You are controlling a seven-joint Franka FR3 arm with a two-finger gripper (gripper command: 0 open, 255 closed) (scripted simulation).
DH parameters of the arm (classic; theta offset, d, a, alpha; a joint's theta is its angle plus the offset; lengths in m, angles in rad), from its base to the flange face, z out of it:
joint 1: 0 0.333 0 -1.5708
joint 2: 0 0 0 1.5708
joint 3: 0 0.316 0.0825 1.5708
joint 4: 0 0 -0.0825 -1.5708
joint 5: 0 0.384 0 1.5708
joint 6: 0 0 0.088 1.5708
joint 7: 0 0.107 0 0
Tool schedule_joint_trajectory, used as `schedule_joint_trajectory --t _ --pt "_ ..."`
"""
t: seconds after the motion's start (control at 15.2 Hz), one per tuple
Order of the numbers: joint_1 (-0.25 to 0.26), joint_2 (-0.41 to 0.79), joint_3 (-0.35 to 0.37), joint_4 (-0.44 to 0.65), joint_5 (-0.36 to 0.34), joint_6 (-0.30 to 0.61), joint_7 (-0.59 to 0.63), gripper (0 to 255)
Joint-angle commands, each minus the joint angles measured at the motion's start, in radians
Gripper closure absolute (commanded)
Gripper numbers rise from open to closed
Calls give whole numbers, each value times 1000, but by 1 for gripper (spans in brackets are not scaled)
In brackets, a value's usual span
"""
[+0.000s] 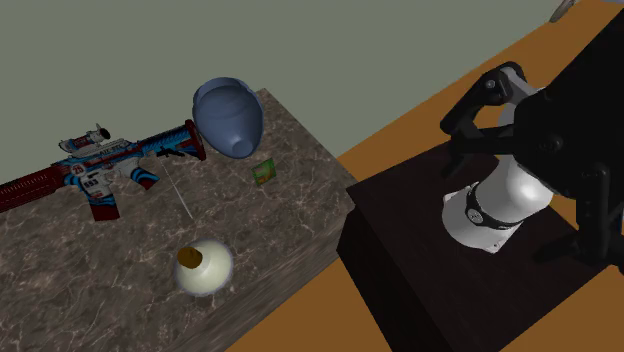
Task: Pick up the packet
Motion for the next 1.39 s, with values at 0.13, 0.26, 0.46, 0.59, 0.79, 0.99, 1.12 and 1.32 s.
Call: schedule_joint_trajectory --t 0.13,0.26,0.46,0.59,0.79,0.99,1.12,1.32 --pt "-11 4 -37 -38 -21 39 -45 0" --pt "-22 13 -75 -71 -43 80 -90 0" --pt "-40 38 -133 -112 -74 143 -157 0" --pt "-51 62 -172 -133 -94 187 -201 0" --pt "-68 110 -232 -155 -121 255 -268 0" --pt "-81 172 -292 -164 -142 325 -336 0" --pt "-88 220 -333 -164 -151 372 -382 0" --pt "-94 302 -394 -152 -155 441 -455 0"
